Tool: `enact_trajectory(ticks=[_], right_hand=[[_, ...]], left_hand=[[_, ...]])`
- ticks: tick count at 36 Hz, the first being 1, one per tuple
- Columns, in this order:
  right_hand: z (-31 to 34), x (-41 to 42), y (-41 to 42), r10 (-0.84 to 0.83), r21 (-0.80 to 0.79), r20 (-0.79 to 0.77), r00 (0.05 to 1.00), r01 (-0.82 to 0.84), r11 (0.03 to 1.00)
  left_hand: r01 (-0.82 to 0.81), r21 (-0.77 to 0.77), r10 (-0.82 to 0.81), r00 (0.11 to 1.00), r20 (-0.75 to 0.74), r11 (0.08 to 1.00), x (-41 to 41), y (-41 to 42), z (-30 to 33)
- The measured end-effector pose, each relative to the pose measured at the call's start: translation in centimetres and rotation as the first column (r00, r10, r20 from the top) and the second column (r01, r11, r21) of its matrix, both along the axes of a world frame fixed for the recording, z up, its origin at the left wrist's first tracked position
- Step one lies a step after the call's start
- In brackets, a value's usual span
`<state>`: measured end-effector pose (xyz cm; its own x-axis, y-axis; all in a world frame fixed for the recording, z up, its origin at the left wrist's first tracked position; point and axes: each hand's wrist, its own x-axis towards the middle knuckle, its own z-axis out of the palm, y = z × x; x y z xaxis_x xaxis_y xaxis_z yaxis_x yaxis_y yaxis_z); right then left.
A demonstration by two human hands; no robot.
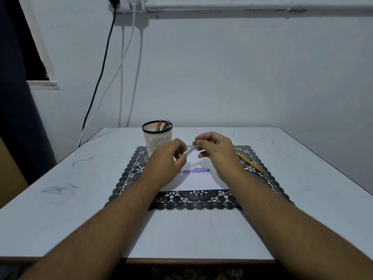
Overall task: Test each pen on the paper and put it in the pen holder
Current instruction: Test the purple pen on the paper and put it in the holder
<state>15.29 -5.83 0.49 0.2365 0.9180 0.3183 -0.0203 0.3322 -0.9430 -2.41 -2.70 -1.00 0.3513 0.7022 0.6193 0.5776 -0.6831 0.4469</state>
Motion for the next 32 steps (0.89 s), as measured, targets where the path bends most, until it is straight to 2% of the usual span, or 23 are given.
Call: enact_trajectory(ticks=[17, 32], right_hand=[[0.08, -0.02, -0.30, 0.017, -0.010, -0.039, 0.999, -0.017, 1.000], [-0.15, 0.06, -0.07, -0.010, -0.011, -0.005, 1.000, 0.009, 1.000]], left_hand=[[0.011, 0.009, -0.011, 1.000, -0.005, 1.000, 0.02, -0.08, -0.08], [0.003, 0.002, -0.003, 1.000, -0.019, 1.000, 0.01, -0.06, -0.05]])
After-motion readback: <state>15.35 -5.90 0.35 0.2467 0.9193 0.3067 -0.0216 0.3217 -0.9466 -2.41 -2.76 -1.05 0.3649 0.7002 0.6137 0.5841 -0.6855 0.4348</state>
